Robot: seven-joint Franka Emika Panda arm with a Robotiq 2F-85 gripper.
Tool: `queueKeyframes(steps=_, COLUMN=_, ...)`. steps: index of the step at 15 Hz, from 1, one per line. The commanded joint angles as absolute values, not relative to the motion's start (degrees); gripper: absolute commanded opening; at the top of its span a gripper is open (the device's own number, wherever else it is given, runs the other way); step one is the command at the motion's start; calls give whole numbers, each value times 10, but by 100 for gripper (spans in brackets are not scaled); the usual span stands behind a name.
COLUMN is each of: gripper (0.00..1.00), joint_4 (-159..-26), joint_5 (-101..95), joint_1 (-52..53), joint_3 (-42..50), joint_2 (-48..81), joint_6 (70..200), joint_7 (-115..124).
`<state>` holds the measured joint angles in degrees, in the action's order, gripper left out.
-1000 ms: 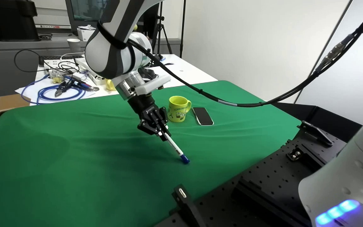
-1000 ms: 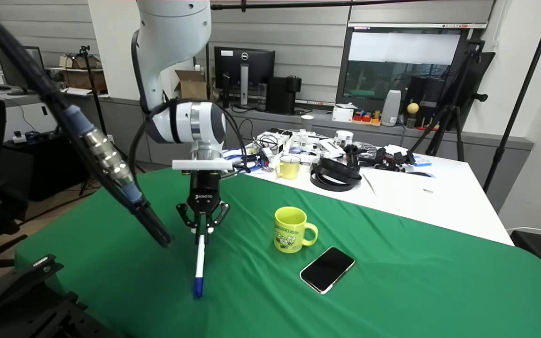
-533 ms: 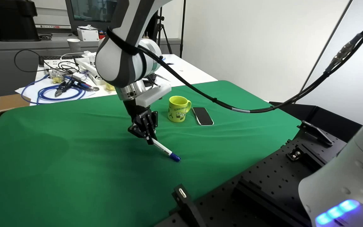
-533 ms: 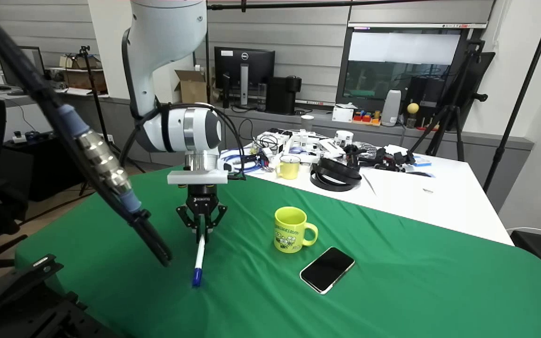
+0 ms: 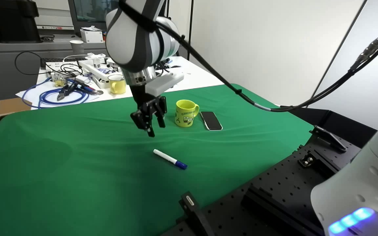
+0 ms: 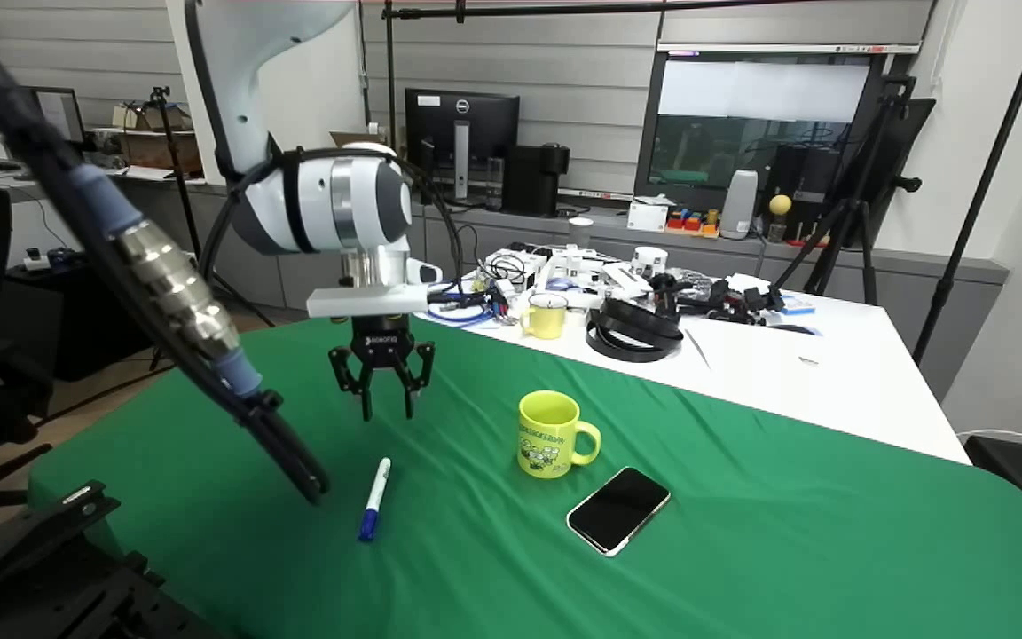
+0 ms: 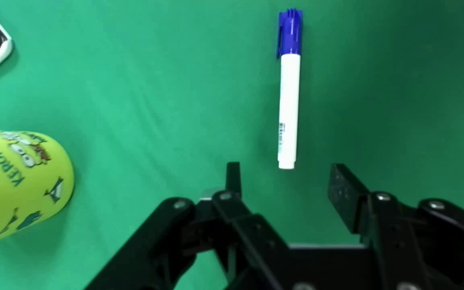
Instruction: Remove the marker from the mug and put it on the table
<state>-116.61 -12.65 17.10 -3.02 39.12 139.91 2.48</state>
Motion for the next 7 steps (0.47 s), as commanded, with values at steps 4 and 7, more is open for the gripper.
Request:
queueKeyframes(steps=4, gripper=86, joint_4=-1201, joint_5=-148, joint_1=160, joint_3=-33, joint_2=283, joint_6=1356, joint_7=29)
queueKeyframes(steps=7, gripper=91, joint_4=-1218, joint_5=-152, joint_1=159, joint_3=-34, joint_2=265, joint_6=1353, joint_7=29)
